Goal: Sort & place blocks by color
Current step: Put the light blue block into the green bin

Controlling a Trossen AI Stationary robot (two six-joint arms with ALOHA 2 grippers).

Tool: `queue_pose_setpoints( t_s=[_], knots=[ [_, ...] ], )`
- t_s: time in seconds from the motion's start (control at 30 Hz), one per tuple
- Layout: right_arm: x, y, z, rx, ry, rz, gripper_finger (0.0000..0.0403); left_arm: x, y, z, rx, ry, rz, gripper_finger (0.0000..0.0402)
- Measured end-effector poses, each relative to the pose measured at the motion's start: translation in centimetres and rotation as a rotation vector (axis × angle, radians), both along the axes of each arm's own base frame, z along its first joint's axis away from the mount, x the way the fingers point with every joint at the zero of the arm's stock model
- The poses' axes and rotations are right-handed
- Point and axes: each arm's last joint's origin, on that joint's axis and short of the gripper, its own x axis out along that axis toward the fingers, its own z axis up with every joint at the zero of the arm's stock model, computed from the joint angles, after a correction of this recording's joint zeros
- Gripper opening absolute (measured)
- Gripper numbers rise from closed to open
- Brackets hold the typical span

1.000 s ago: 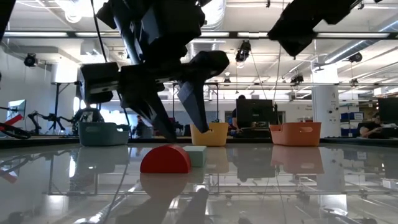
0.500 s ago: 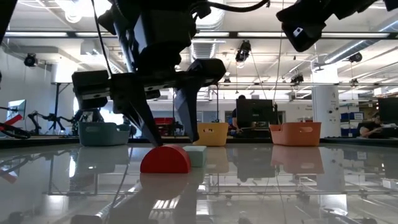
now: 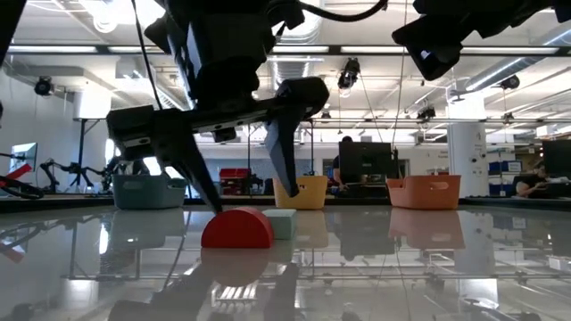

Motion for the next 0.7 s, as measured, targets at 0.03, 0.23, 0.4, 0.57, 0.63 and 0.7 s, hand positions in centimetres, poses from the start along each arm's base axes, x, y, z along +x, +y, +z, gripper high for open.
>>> queue_pose_setpoints(
  t_s=[0.03,0.23,0.4,0.57,0.63,0.7],
  knots=[
    [0.0,0.0,0.0,0.000,0.000,0.000,0.0162,0.1,0.1,0.0,-0.001,-0.010,-0.004,0.0275],
    [0.1,0.0,0.1,0.005,-0.010,0.000,0.0162,0.4,0.4,-0.4,-0.043,-0.004,-0.018,0.0264],
    [0.1,0.0,0.1,0.020,-0.007,-0.005,0.0162,1.1,0.3,-0.6,-0.057,-0.065,-0.027,0.0262],
    [0.0,0.1,-0.1,0.039,0.003,-0.009,0.0162,1.7,0.4,-1.0,-0.108,-0.100,-0.049,0.0262],
    [0.0,0.1,-0.1,0.049,0.004,-0.011,0.0162,1.9,0.7,-1.9,-0.135,-0.071,-0.039,0.0262],
    [0.0,0.1,0.0,0.062,0.003,-0.015,0.0162,2.2,0.9,-2.3,-0.169,-0.054,-0.024,0.0262]
  ],
)
